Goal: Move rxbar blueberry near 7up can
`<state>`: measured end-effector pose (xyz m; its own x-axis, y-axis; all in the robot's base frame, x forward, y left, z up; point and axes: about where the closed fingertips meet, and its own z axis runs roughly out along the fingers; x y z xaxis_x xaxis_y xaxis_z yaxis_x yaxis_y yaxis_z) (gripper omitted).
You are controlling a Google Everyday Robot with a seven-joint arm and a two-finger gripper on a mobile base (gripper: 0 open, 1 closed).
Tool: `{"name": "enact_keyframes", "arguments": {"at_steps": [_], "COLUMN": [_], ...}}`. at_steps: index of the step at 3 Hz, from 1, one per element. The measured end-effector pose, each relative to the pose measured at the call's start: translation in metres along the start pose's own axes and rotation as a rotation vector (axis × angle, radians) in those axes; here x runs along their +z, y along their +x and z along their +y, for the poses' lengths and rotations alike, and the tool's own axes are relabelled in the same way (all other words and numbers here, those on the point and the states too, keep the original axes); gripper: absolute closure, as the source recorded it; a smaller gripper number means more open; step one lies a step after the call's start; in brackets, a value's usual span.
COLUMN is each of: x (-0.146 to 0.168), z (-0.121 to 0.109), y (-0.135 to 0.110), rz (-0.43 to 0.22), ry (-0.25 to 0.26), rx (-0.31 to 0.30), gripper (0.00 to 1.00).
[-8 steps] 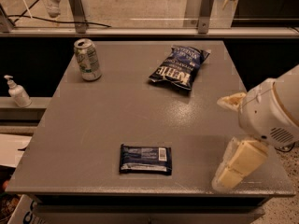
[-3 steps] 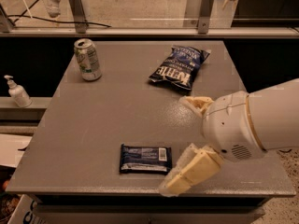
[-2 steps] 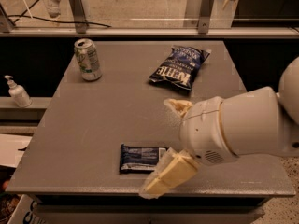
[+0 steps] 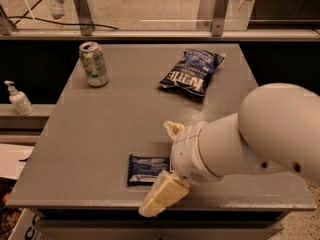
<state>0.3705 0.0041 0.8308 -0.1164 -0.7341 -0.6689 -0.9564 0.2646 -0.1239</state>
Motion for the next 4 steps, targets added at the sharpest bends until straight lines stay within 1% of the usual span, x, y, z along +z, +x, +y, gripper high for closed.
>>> {"name": "enact_keyframes", "arguments": {"at_steps": [1, 2, 4], "x": [0.019, 0.023, 0.012], "z": [-0.002, -0.008, -0.03], "y": [0.015, 0.021, 0.024], "rz": [0.046, 0.074, 0.098], "ry": [-0.007, -0.013, -0.016], "rx": [0.023, 0.055, 0.116], "gripper": [0.0, 0.19, 0.65]}}
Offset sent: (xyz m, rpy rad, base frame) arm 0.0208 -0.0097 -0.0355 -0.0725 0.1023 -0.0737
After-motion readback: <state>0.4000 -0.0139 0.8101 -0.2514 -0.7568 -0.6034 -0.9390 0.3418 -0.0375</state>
